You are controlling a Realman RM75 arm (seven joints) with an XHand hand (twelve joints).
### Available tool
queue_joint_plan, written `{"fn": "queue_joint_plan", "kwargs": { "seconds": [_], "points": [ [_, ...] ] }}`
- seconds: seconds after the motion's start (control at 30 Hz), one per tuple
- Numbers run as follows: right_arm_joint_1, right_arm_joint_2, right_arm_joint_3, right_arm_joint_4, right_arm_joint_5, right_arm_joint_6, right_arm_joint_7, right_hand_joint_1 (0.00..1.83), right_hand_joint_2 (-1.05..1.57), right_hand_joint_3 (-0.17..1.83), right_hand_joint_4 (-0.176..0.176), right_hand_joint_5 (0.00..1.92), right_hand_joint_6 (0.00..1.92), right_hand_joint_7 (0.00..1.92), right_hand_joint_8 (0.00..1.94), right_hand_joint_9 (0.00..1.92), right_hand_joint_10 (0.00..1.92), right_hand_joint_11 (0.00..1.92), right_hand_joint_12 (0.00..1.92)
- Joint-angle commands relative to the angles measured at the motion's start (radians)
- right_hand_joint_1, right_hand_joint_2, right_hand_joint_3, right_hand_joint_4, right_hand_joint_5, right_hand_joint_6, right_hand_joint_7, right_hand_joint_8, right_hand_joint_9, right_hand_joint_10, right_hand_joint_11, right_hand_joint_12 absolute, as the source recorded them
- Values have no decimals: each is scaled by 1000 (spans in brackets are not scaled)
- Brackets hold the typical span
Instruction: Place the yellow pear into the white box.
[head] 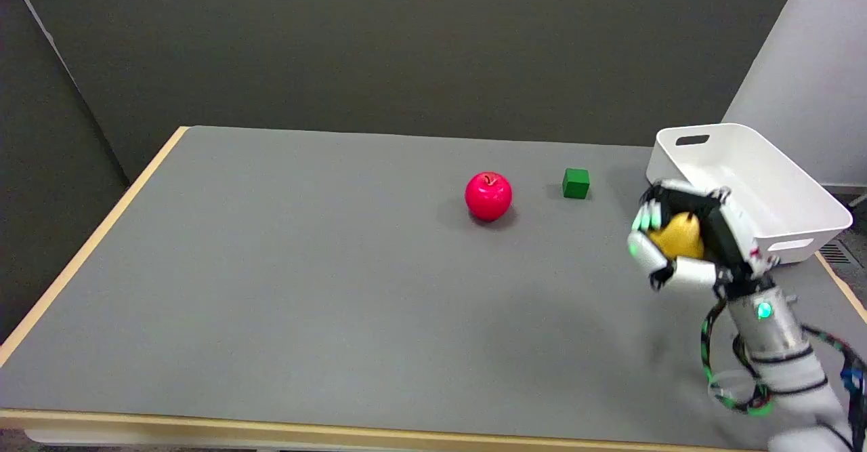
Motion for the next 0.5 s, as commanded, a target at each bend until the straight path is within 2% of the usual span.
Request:
{"fn": "queue_joint_plan", "kwargs": {
  "seconds": [0.03,0.27,0.5],
  "points": [
    [257,111,226,7,44,-222,-132,1163,620,935,50,1007,1921,1234,1941,1342,1921,1236,1921],
    [493,155,199,-198,32,-311,-146,1162,620,936,50,1009,1921,1235,1941,1345,1921,1237,1921],
    [725,179,170,-412,-151,-434,-152,1163,620,935,50,1008,1921,1234,1941,1345,1921,1235,1921]
  ]
}}
